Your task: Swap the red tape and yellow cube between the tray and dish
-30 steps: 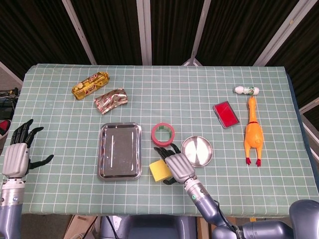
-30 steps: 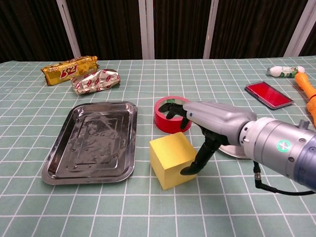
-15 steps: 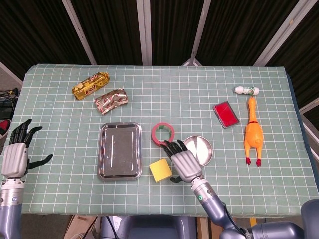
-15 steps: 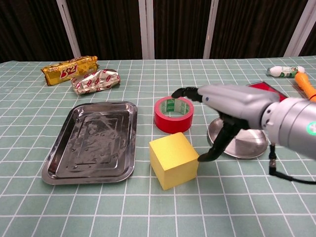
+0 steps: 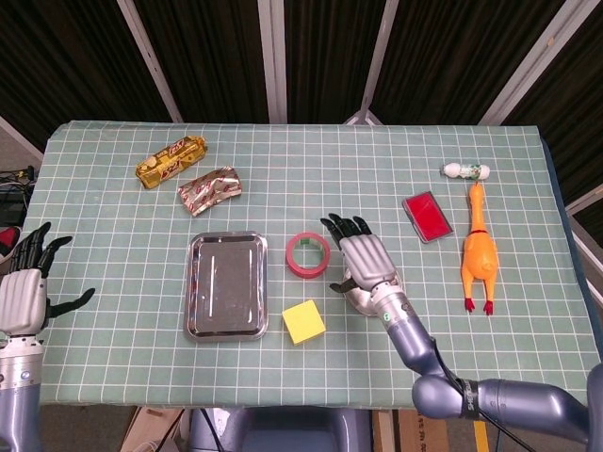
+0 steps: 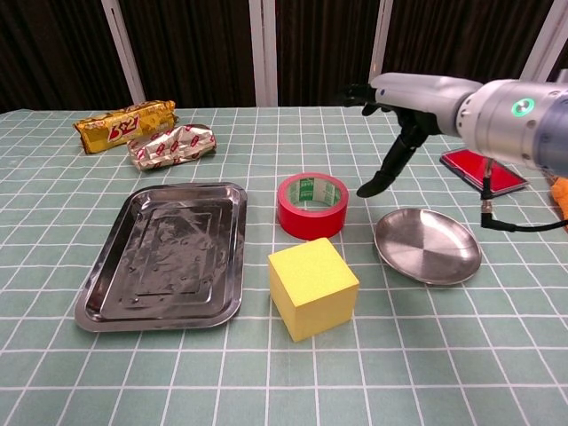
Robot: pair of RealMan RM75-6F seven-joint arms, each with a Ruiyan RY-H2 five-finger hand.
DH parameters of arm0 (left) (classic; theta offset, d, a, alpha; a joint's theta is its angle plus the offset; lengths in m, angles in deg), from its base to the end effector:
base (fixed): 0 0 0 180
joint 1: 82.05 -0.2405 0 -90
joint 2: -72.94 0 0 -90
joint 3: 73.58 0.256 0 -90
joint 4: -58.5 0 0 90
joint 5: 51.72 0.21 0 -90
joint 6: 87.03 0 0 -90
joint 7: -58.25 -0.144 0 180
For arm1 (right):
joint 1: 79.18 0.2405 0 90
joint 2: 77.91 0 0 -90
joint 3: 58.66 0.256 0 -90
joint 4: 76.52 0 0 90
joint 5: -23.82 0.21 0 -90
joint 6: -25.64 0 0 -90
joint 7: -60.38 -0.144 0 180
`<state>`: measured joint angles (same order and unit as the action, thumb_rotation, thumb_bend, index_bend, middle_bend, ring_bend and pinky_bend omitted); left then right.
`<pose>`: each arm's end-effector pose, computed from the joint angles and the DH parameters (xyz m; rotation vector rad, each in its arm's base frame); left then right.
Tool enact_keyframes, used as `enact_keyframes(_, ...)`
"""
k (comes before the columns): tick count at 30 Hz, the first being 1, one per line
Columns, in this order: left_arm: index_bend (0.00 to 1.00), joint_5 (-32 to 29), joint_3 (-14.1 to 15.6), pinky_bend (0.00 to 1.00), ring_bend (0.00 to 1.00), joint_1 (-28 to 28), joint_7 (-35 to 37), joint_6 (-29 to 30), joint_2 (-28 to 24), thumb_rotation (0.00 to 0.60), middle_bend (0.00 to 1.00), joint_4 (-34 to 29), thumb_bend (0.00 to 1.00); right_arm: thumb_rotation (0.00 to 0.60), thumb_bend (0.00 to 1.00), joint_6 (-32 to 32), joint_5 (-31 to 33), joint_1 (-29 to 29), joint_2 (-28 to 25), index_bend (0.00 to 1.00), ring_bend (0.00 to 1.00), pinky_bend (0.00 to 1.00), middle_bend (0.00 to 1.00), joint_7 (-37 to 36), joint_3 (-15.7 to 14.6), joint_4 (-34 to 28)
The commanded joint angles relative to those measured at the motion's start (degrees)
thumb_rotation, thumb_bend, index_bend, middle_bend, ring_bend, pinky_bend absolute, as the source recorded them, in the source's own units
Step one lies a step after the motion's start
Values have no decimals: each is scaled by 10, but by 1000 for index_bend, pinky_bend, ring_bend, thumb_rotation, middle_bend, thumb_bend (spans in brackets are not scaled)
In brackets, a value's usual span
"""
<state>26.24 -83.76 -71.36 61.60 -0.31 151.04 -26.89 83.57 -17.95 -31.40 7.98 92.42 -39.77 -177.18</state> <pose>-0.2969 0.2356 0.1202 -1.1541 -0.9524 -1.1387 -0.0799 -0.3462 0.0062 1.7617 -1.1546 0.9834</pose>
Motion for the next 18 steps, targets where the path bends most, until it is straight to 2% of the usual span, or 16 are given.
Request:
enact_keyframes(1, 216, 1, 0, 0, 0, 0, 0, 0, 0, 600, 0, 1, 9, 600, 3, -24, 20, 28, 26, 0, 86, 0, 45, -9, 6, 40)
enact_keyframes(8, 216, 1, 1, 0, 0, 1, 1, -6, 1, 600, 0, 2, 31, 600, 3, -65, 53, 60, 76, 0, 84, 0, 45, -38, 6, 124)
enact_keyframes(18, 216, -7, -4, 0, 0, 0, 2, -12, -2, 600, 0, 2, 31, 600, 2, -108, 74, 97, 124, 0, 53, 0, 44, -51, -9, 208)
